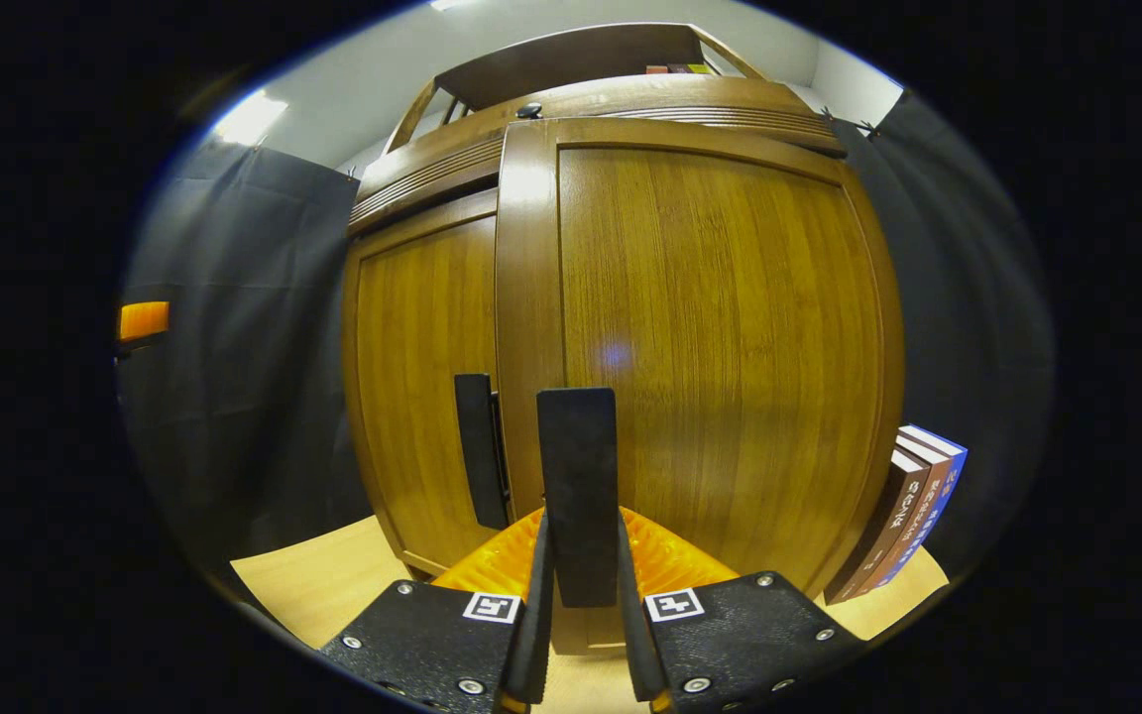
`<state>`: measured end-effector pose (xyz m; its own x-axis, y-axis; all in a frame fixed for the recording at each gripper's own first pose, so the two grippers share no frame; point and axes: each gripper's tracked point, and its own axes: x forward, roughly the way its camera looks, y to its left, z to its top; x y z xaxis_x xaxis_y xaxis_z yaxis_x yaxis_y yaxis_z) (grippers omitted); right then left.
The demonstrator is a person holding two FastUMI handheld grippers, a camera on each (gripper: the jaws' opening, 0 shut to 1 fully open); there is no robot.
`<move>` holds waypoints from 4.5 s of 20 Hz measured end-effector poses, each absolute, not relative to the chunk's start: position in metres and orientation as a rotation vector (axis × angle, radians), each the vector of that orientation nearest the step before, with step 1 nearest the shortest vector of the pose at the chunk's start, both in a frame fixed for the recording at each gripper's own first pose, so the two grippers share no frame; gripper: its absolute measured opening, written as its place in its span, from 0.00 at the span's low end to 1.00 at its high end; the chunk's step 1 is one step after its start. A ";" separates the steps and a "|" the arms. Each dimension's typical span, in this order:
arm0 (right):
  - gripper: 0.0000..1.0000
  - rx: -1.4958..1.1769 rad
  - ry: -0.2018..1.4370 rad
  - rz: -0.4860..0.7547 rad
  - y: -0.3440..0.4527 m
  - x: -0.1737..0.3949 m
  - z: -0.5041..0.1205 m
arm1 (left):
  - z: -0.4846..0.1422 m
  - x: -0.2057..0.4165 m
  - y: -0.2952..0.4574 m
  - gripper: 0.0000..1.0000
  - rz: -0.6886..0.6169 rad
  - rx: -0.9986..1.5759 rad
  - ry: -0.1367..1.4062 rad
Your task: Open the right door of the double-door shoe cabinet with the right hand, and open the left door with the left hand.
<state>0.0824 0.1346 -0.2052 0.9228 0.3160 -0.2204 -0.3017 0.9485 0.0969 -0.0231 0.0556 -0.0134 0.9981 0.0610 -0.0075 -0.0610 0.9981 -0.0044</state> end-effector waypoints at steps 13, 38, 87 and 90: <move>0.32 0.037 0.247 0.317 0.087 0.016 -0.193 | -0.008 -0.023 0.041 0.95 -0.002 -0.012 -0.015; 0.06 -0.071 0.278 0.023 -0.070 -0.054 -0.172 | -0.012 -0.023 -0.008 0.97 -0.119 -0.006 0.013; 1.00 -0.039 0.160 -0.149 -0.189 -0.093 -0.090 | -0.159 0.149 -0.154 0.98 -0.183 -0.028 0.195; 0.91 -0.042 0.152 -0.158 -0.191 -0.096 -0.087 | -0.166 0.159 -0.154 0.93 -0.176 -0.020 0.197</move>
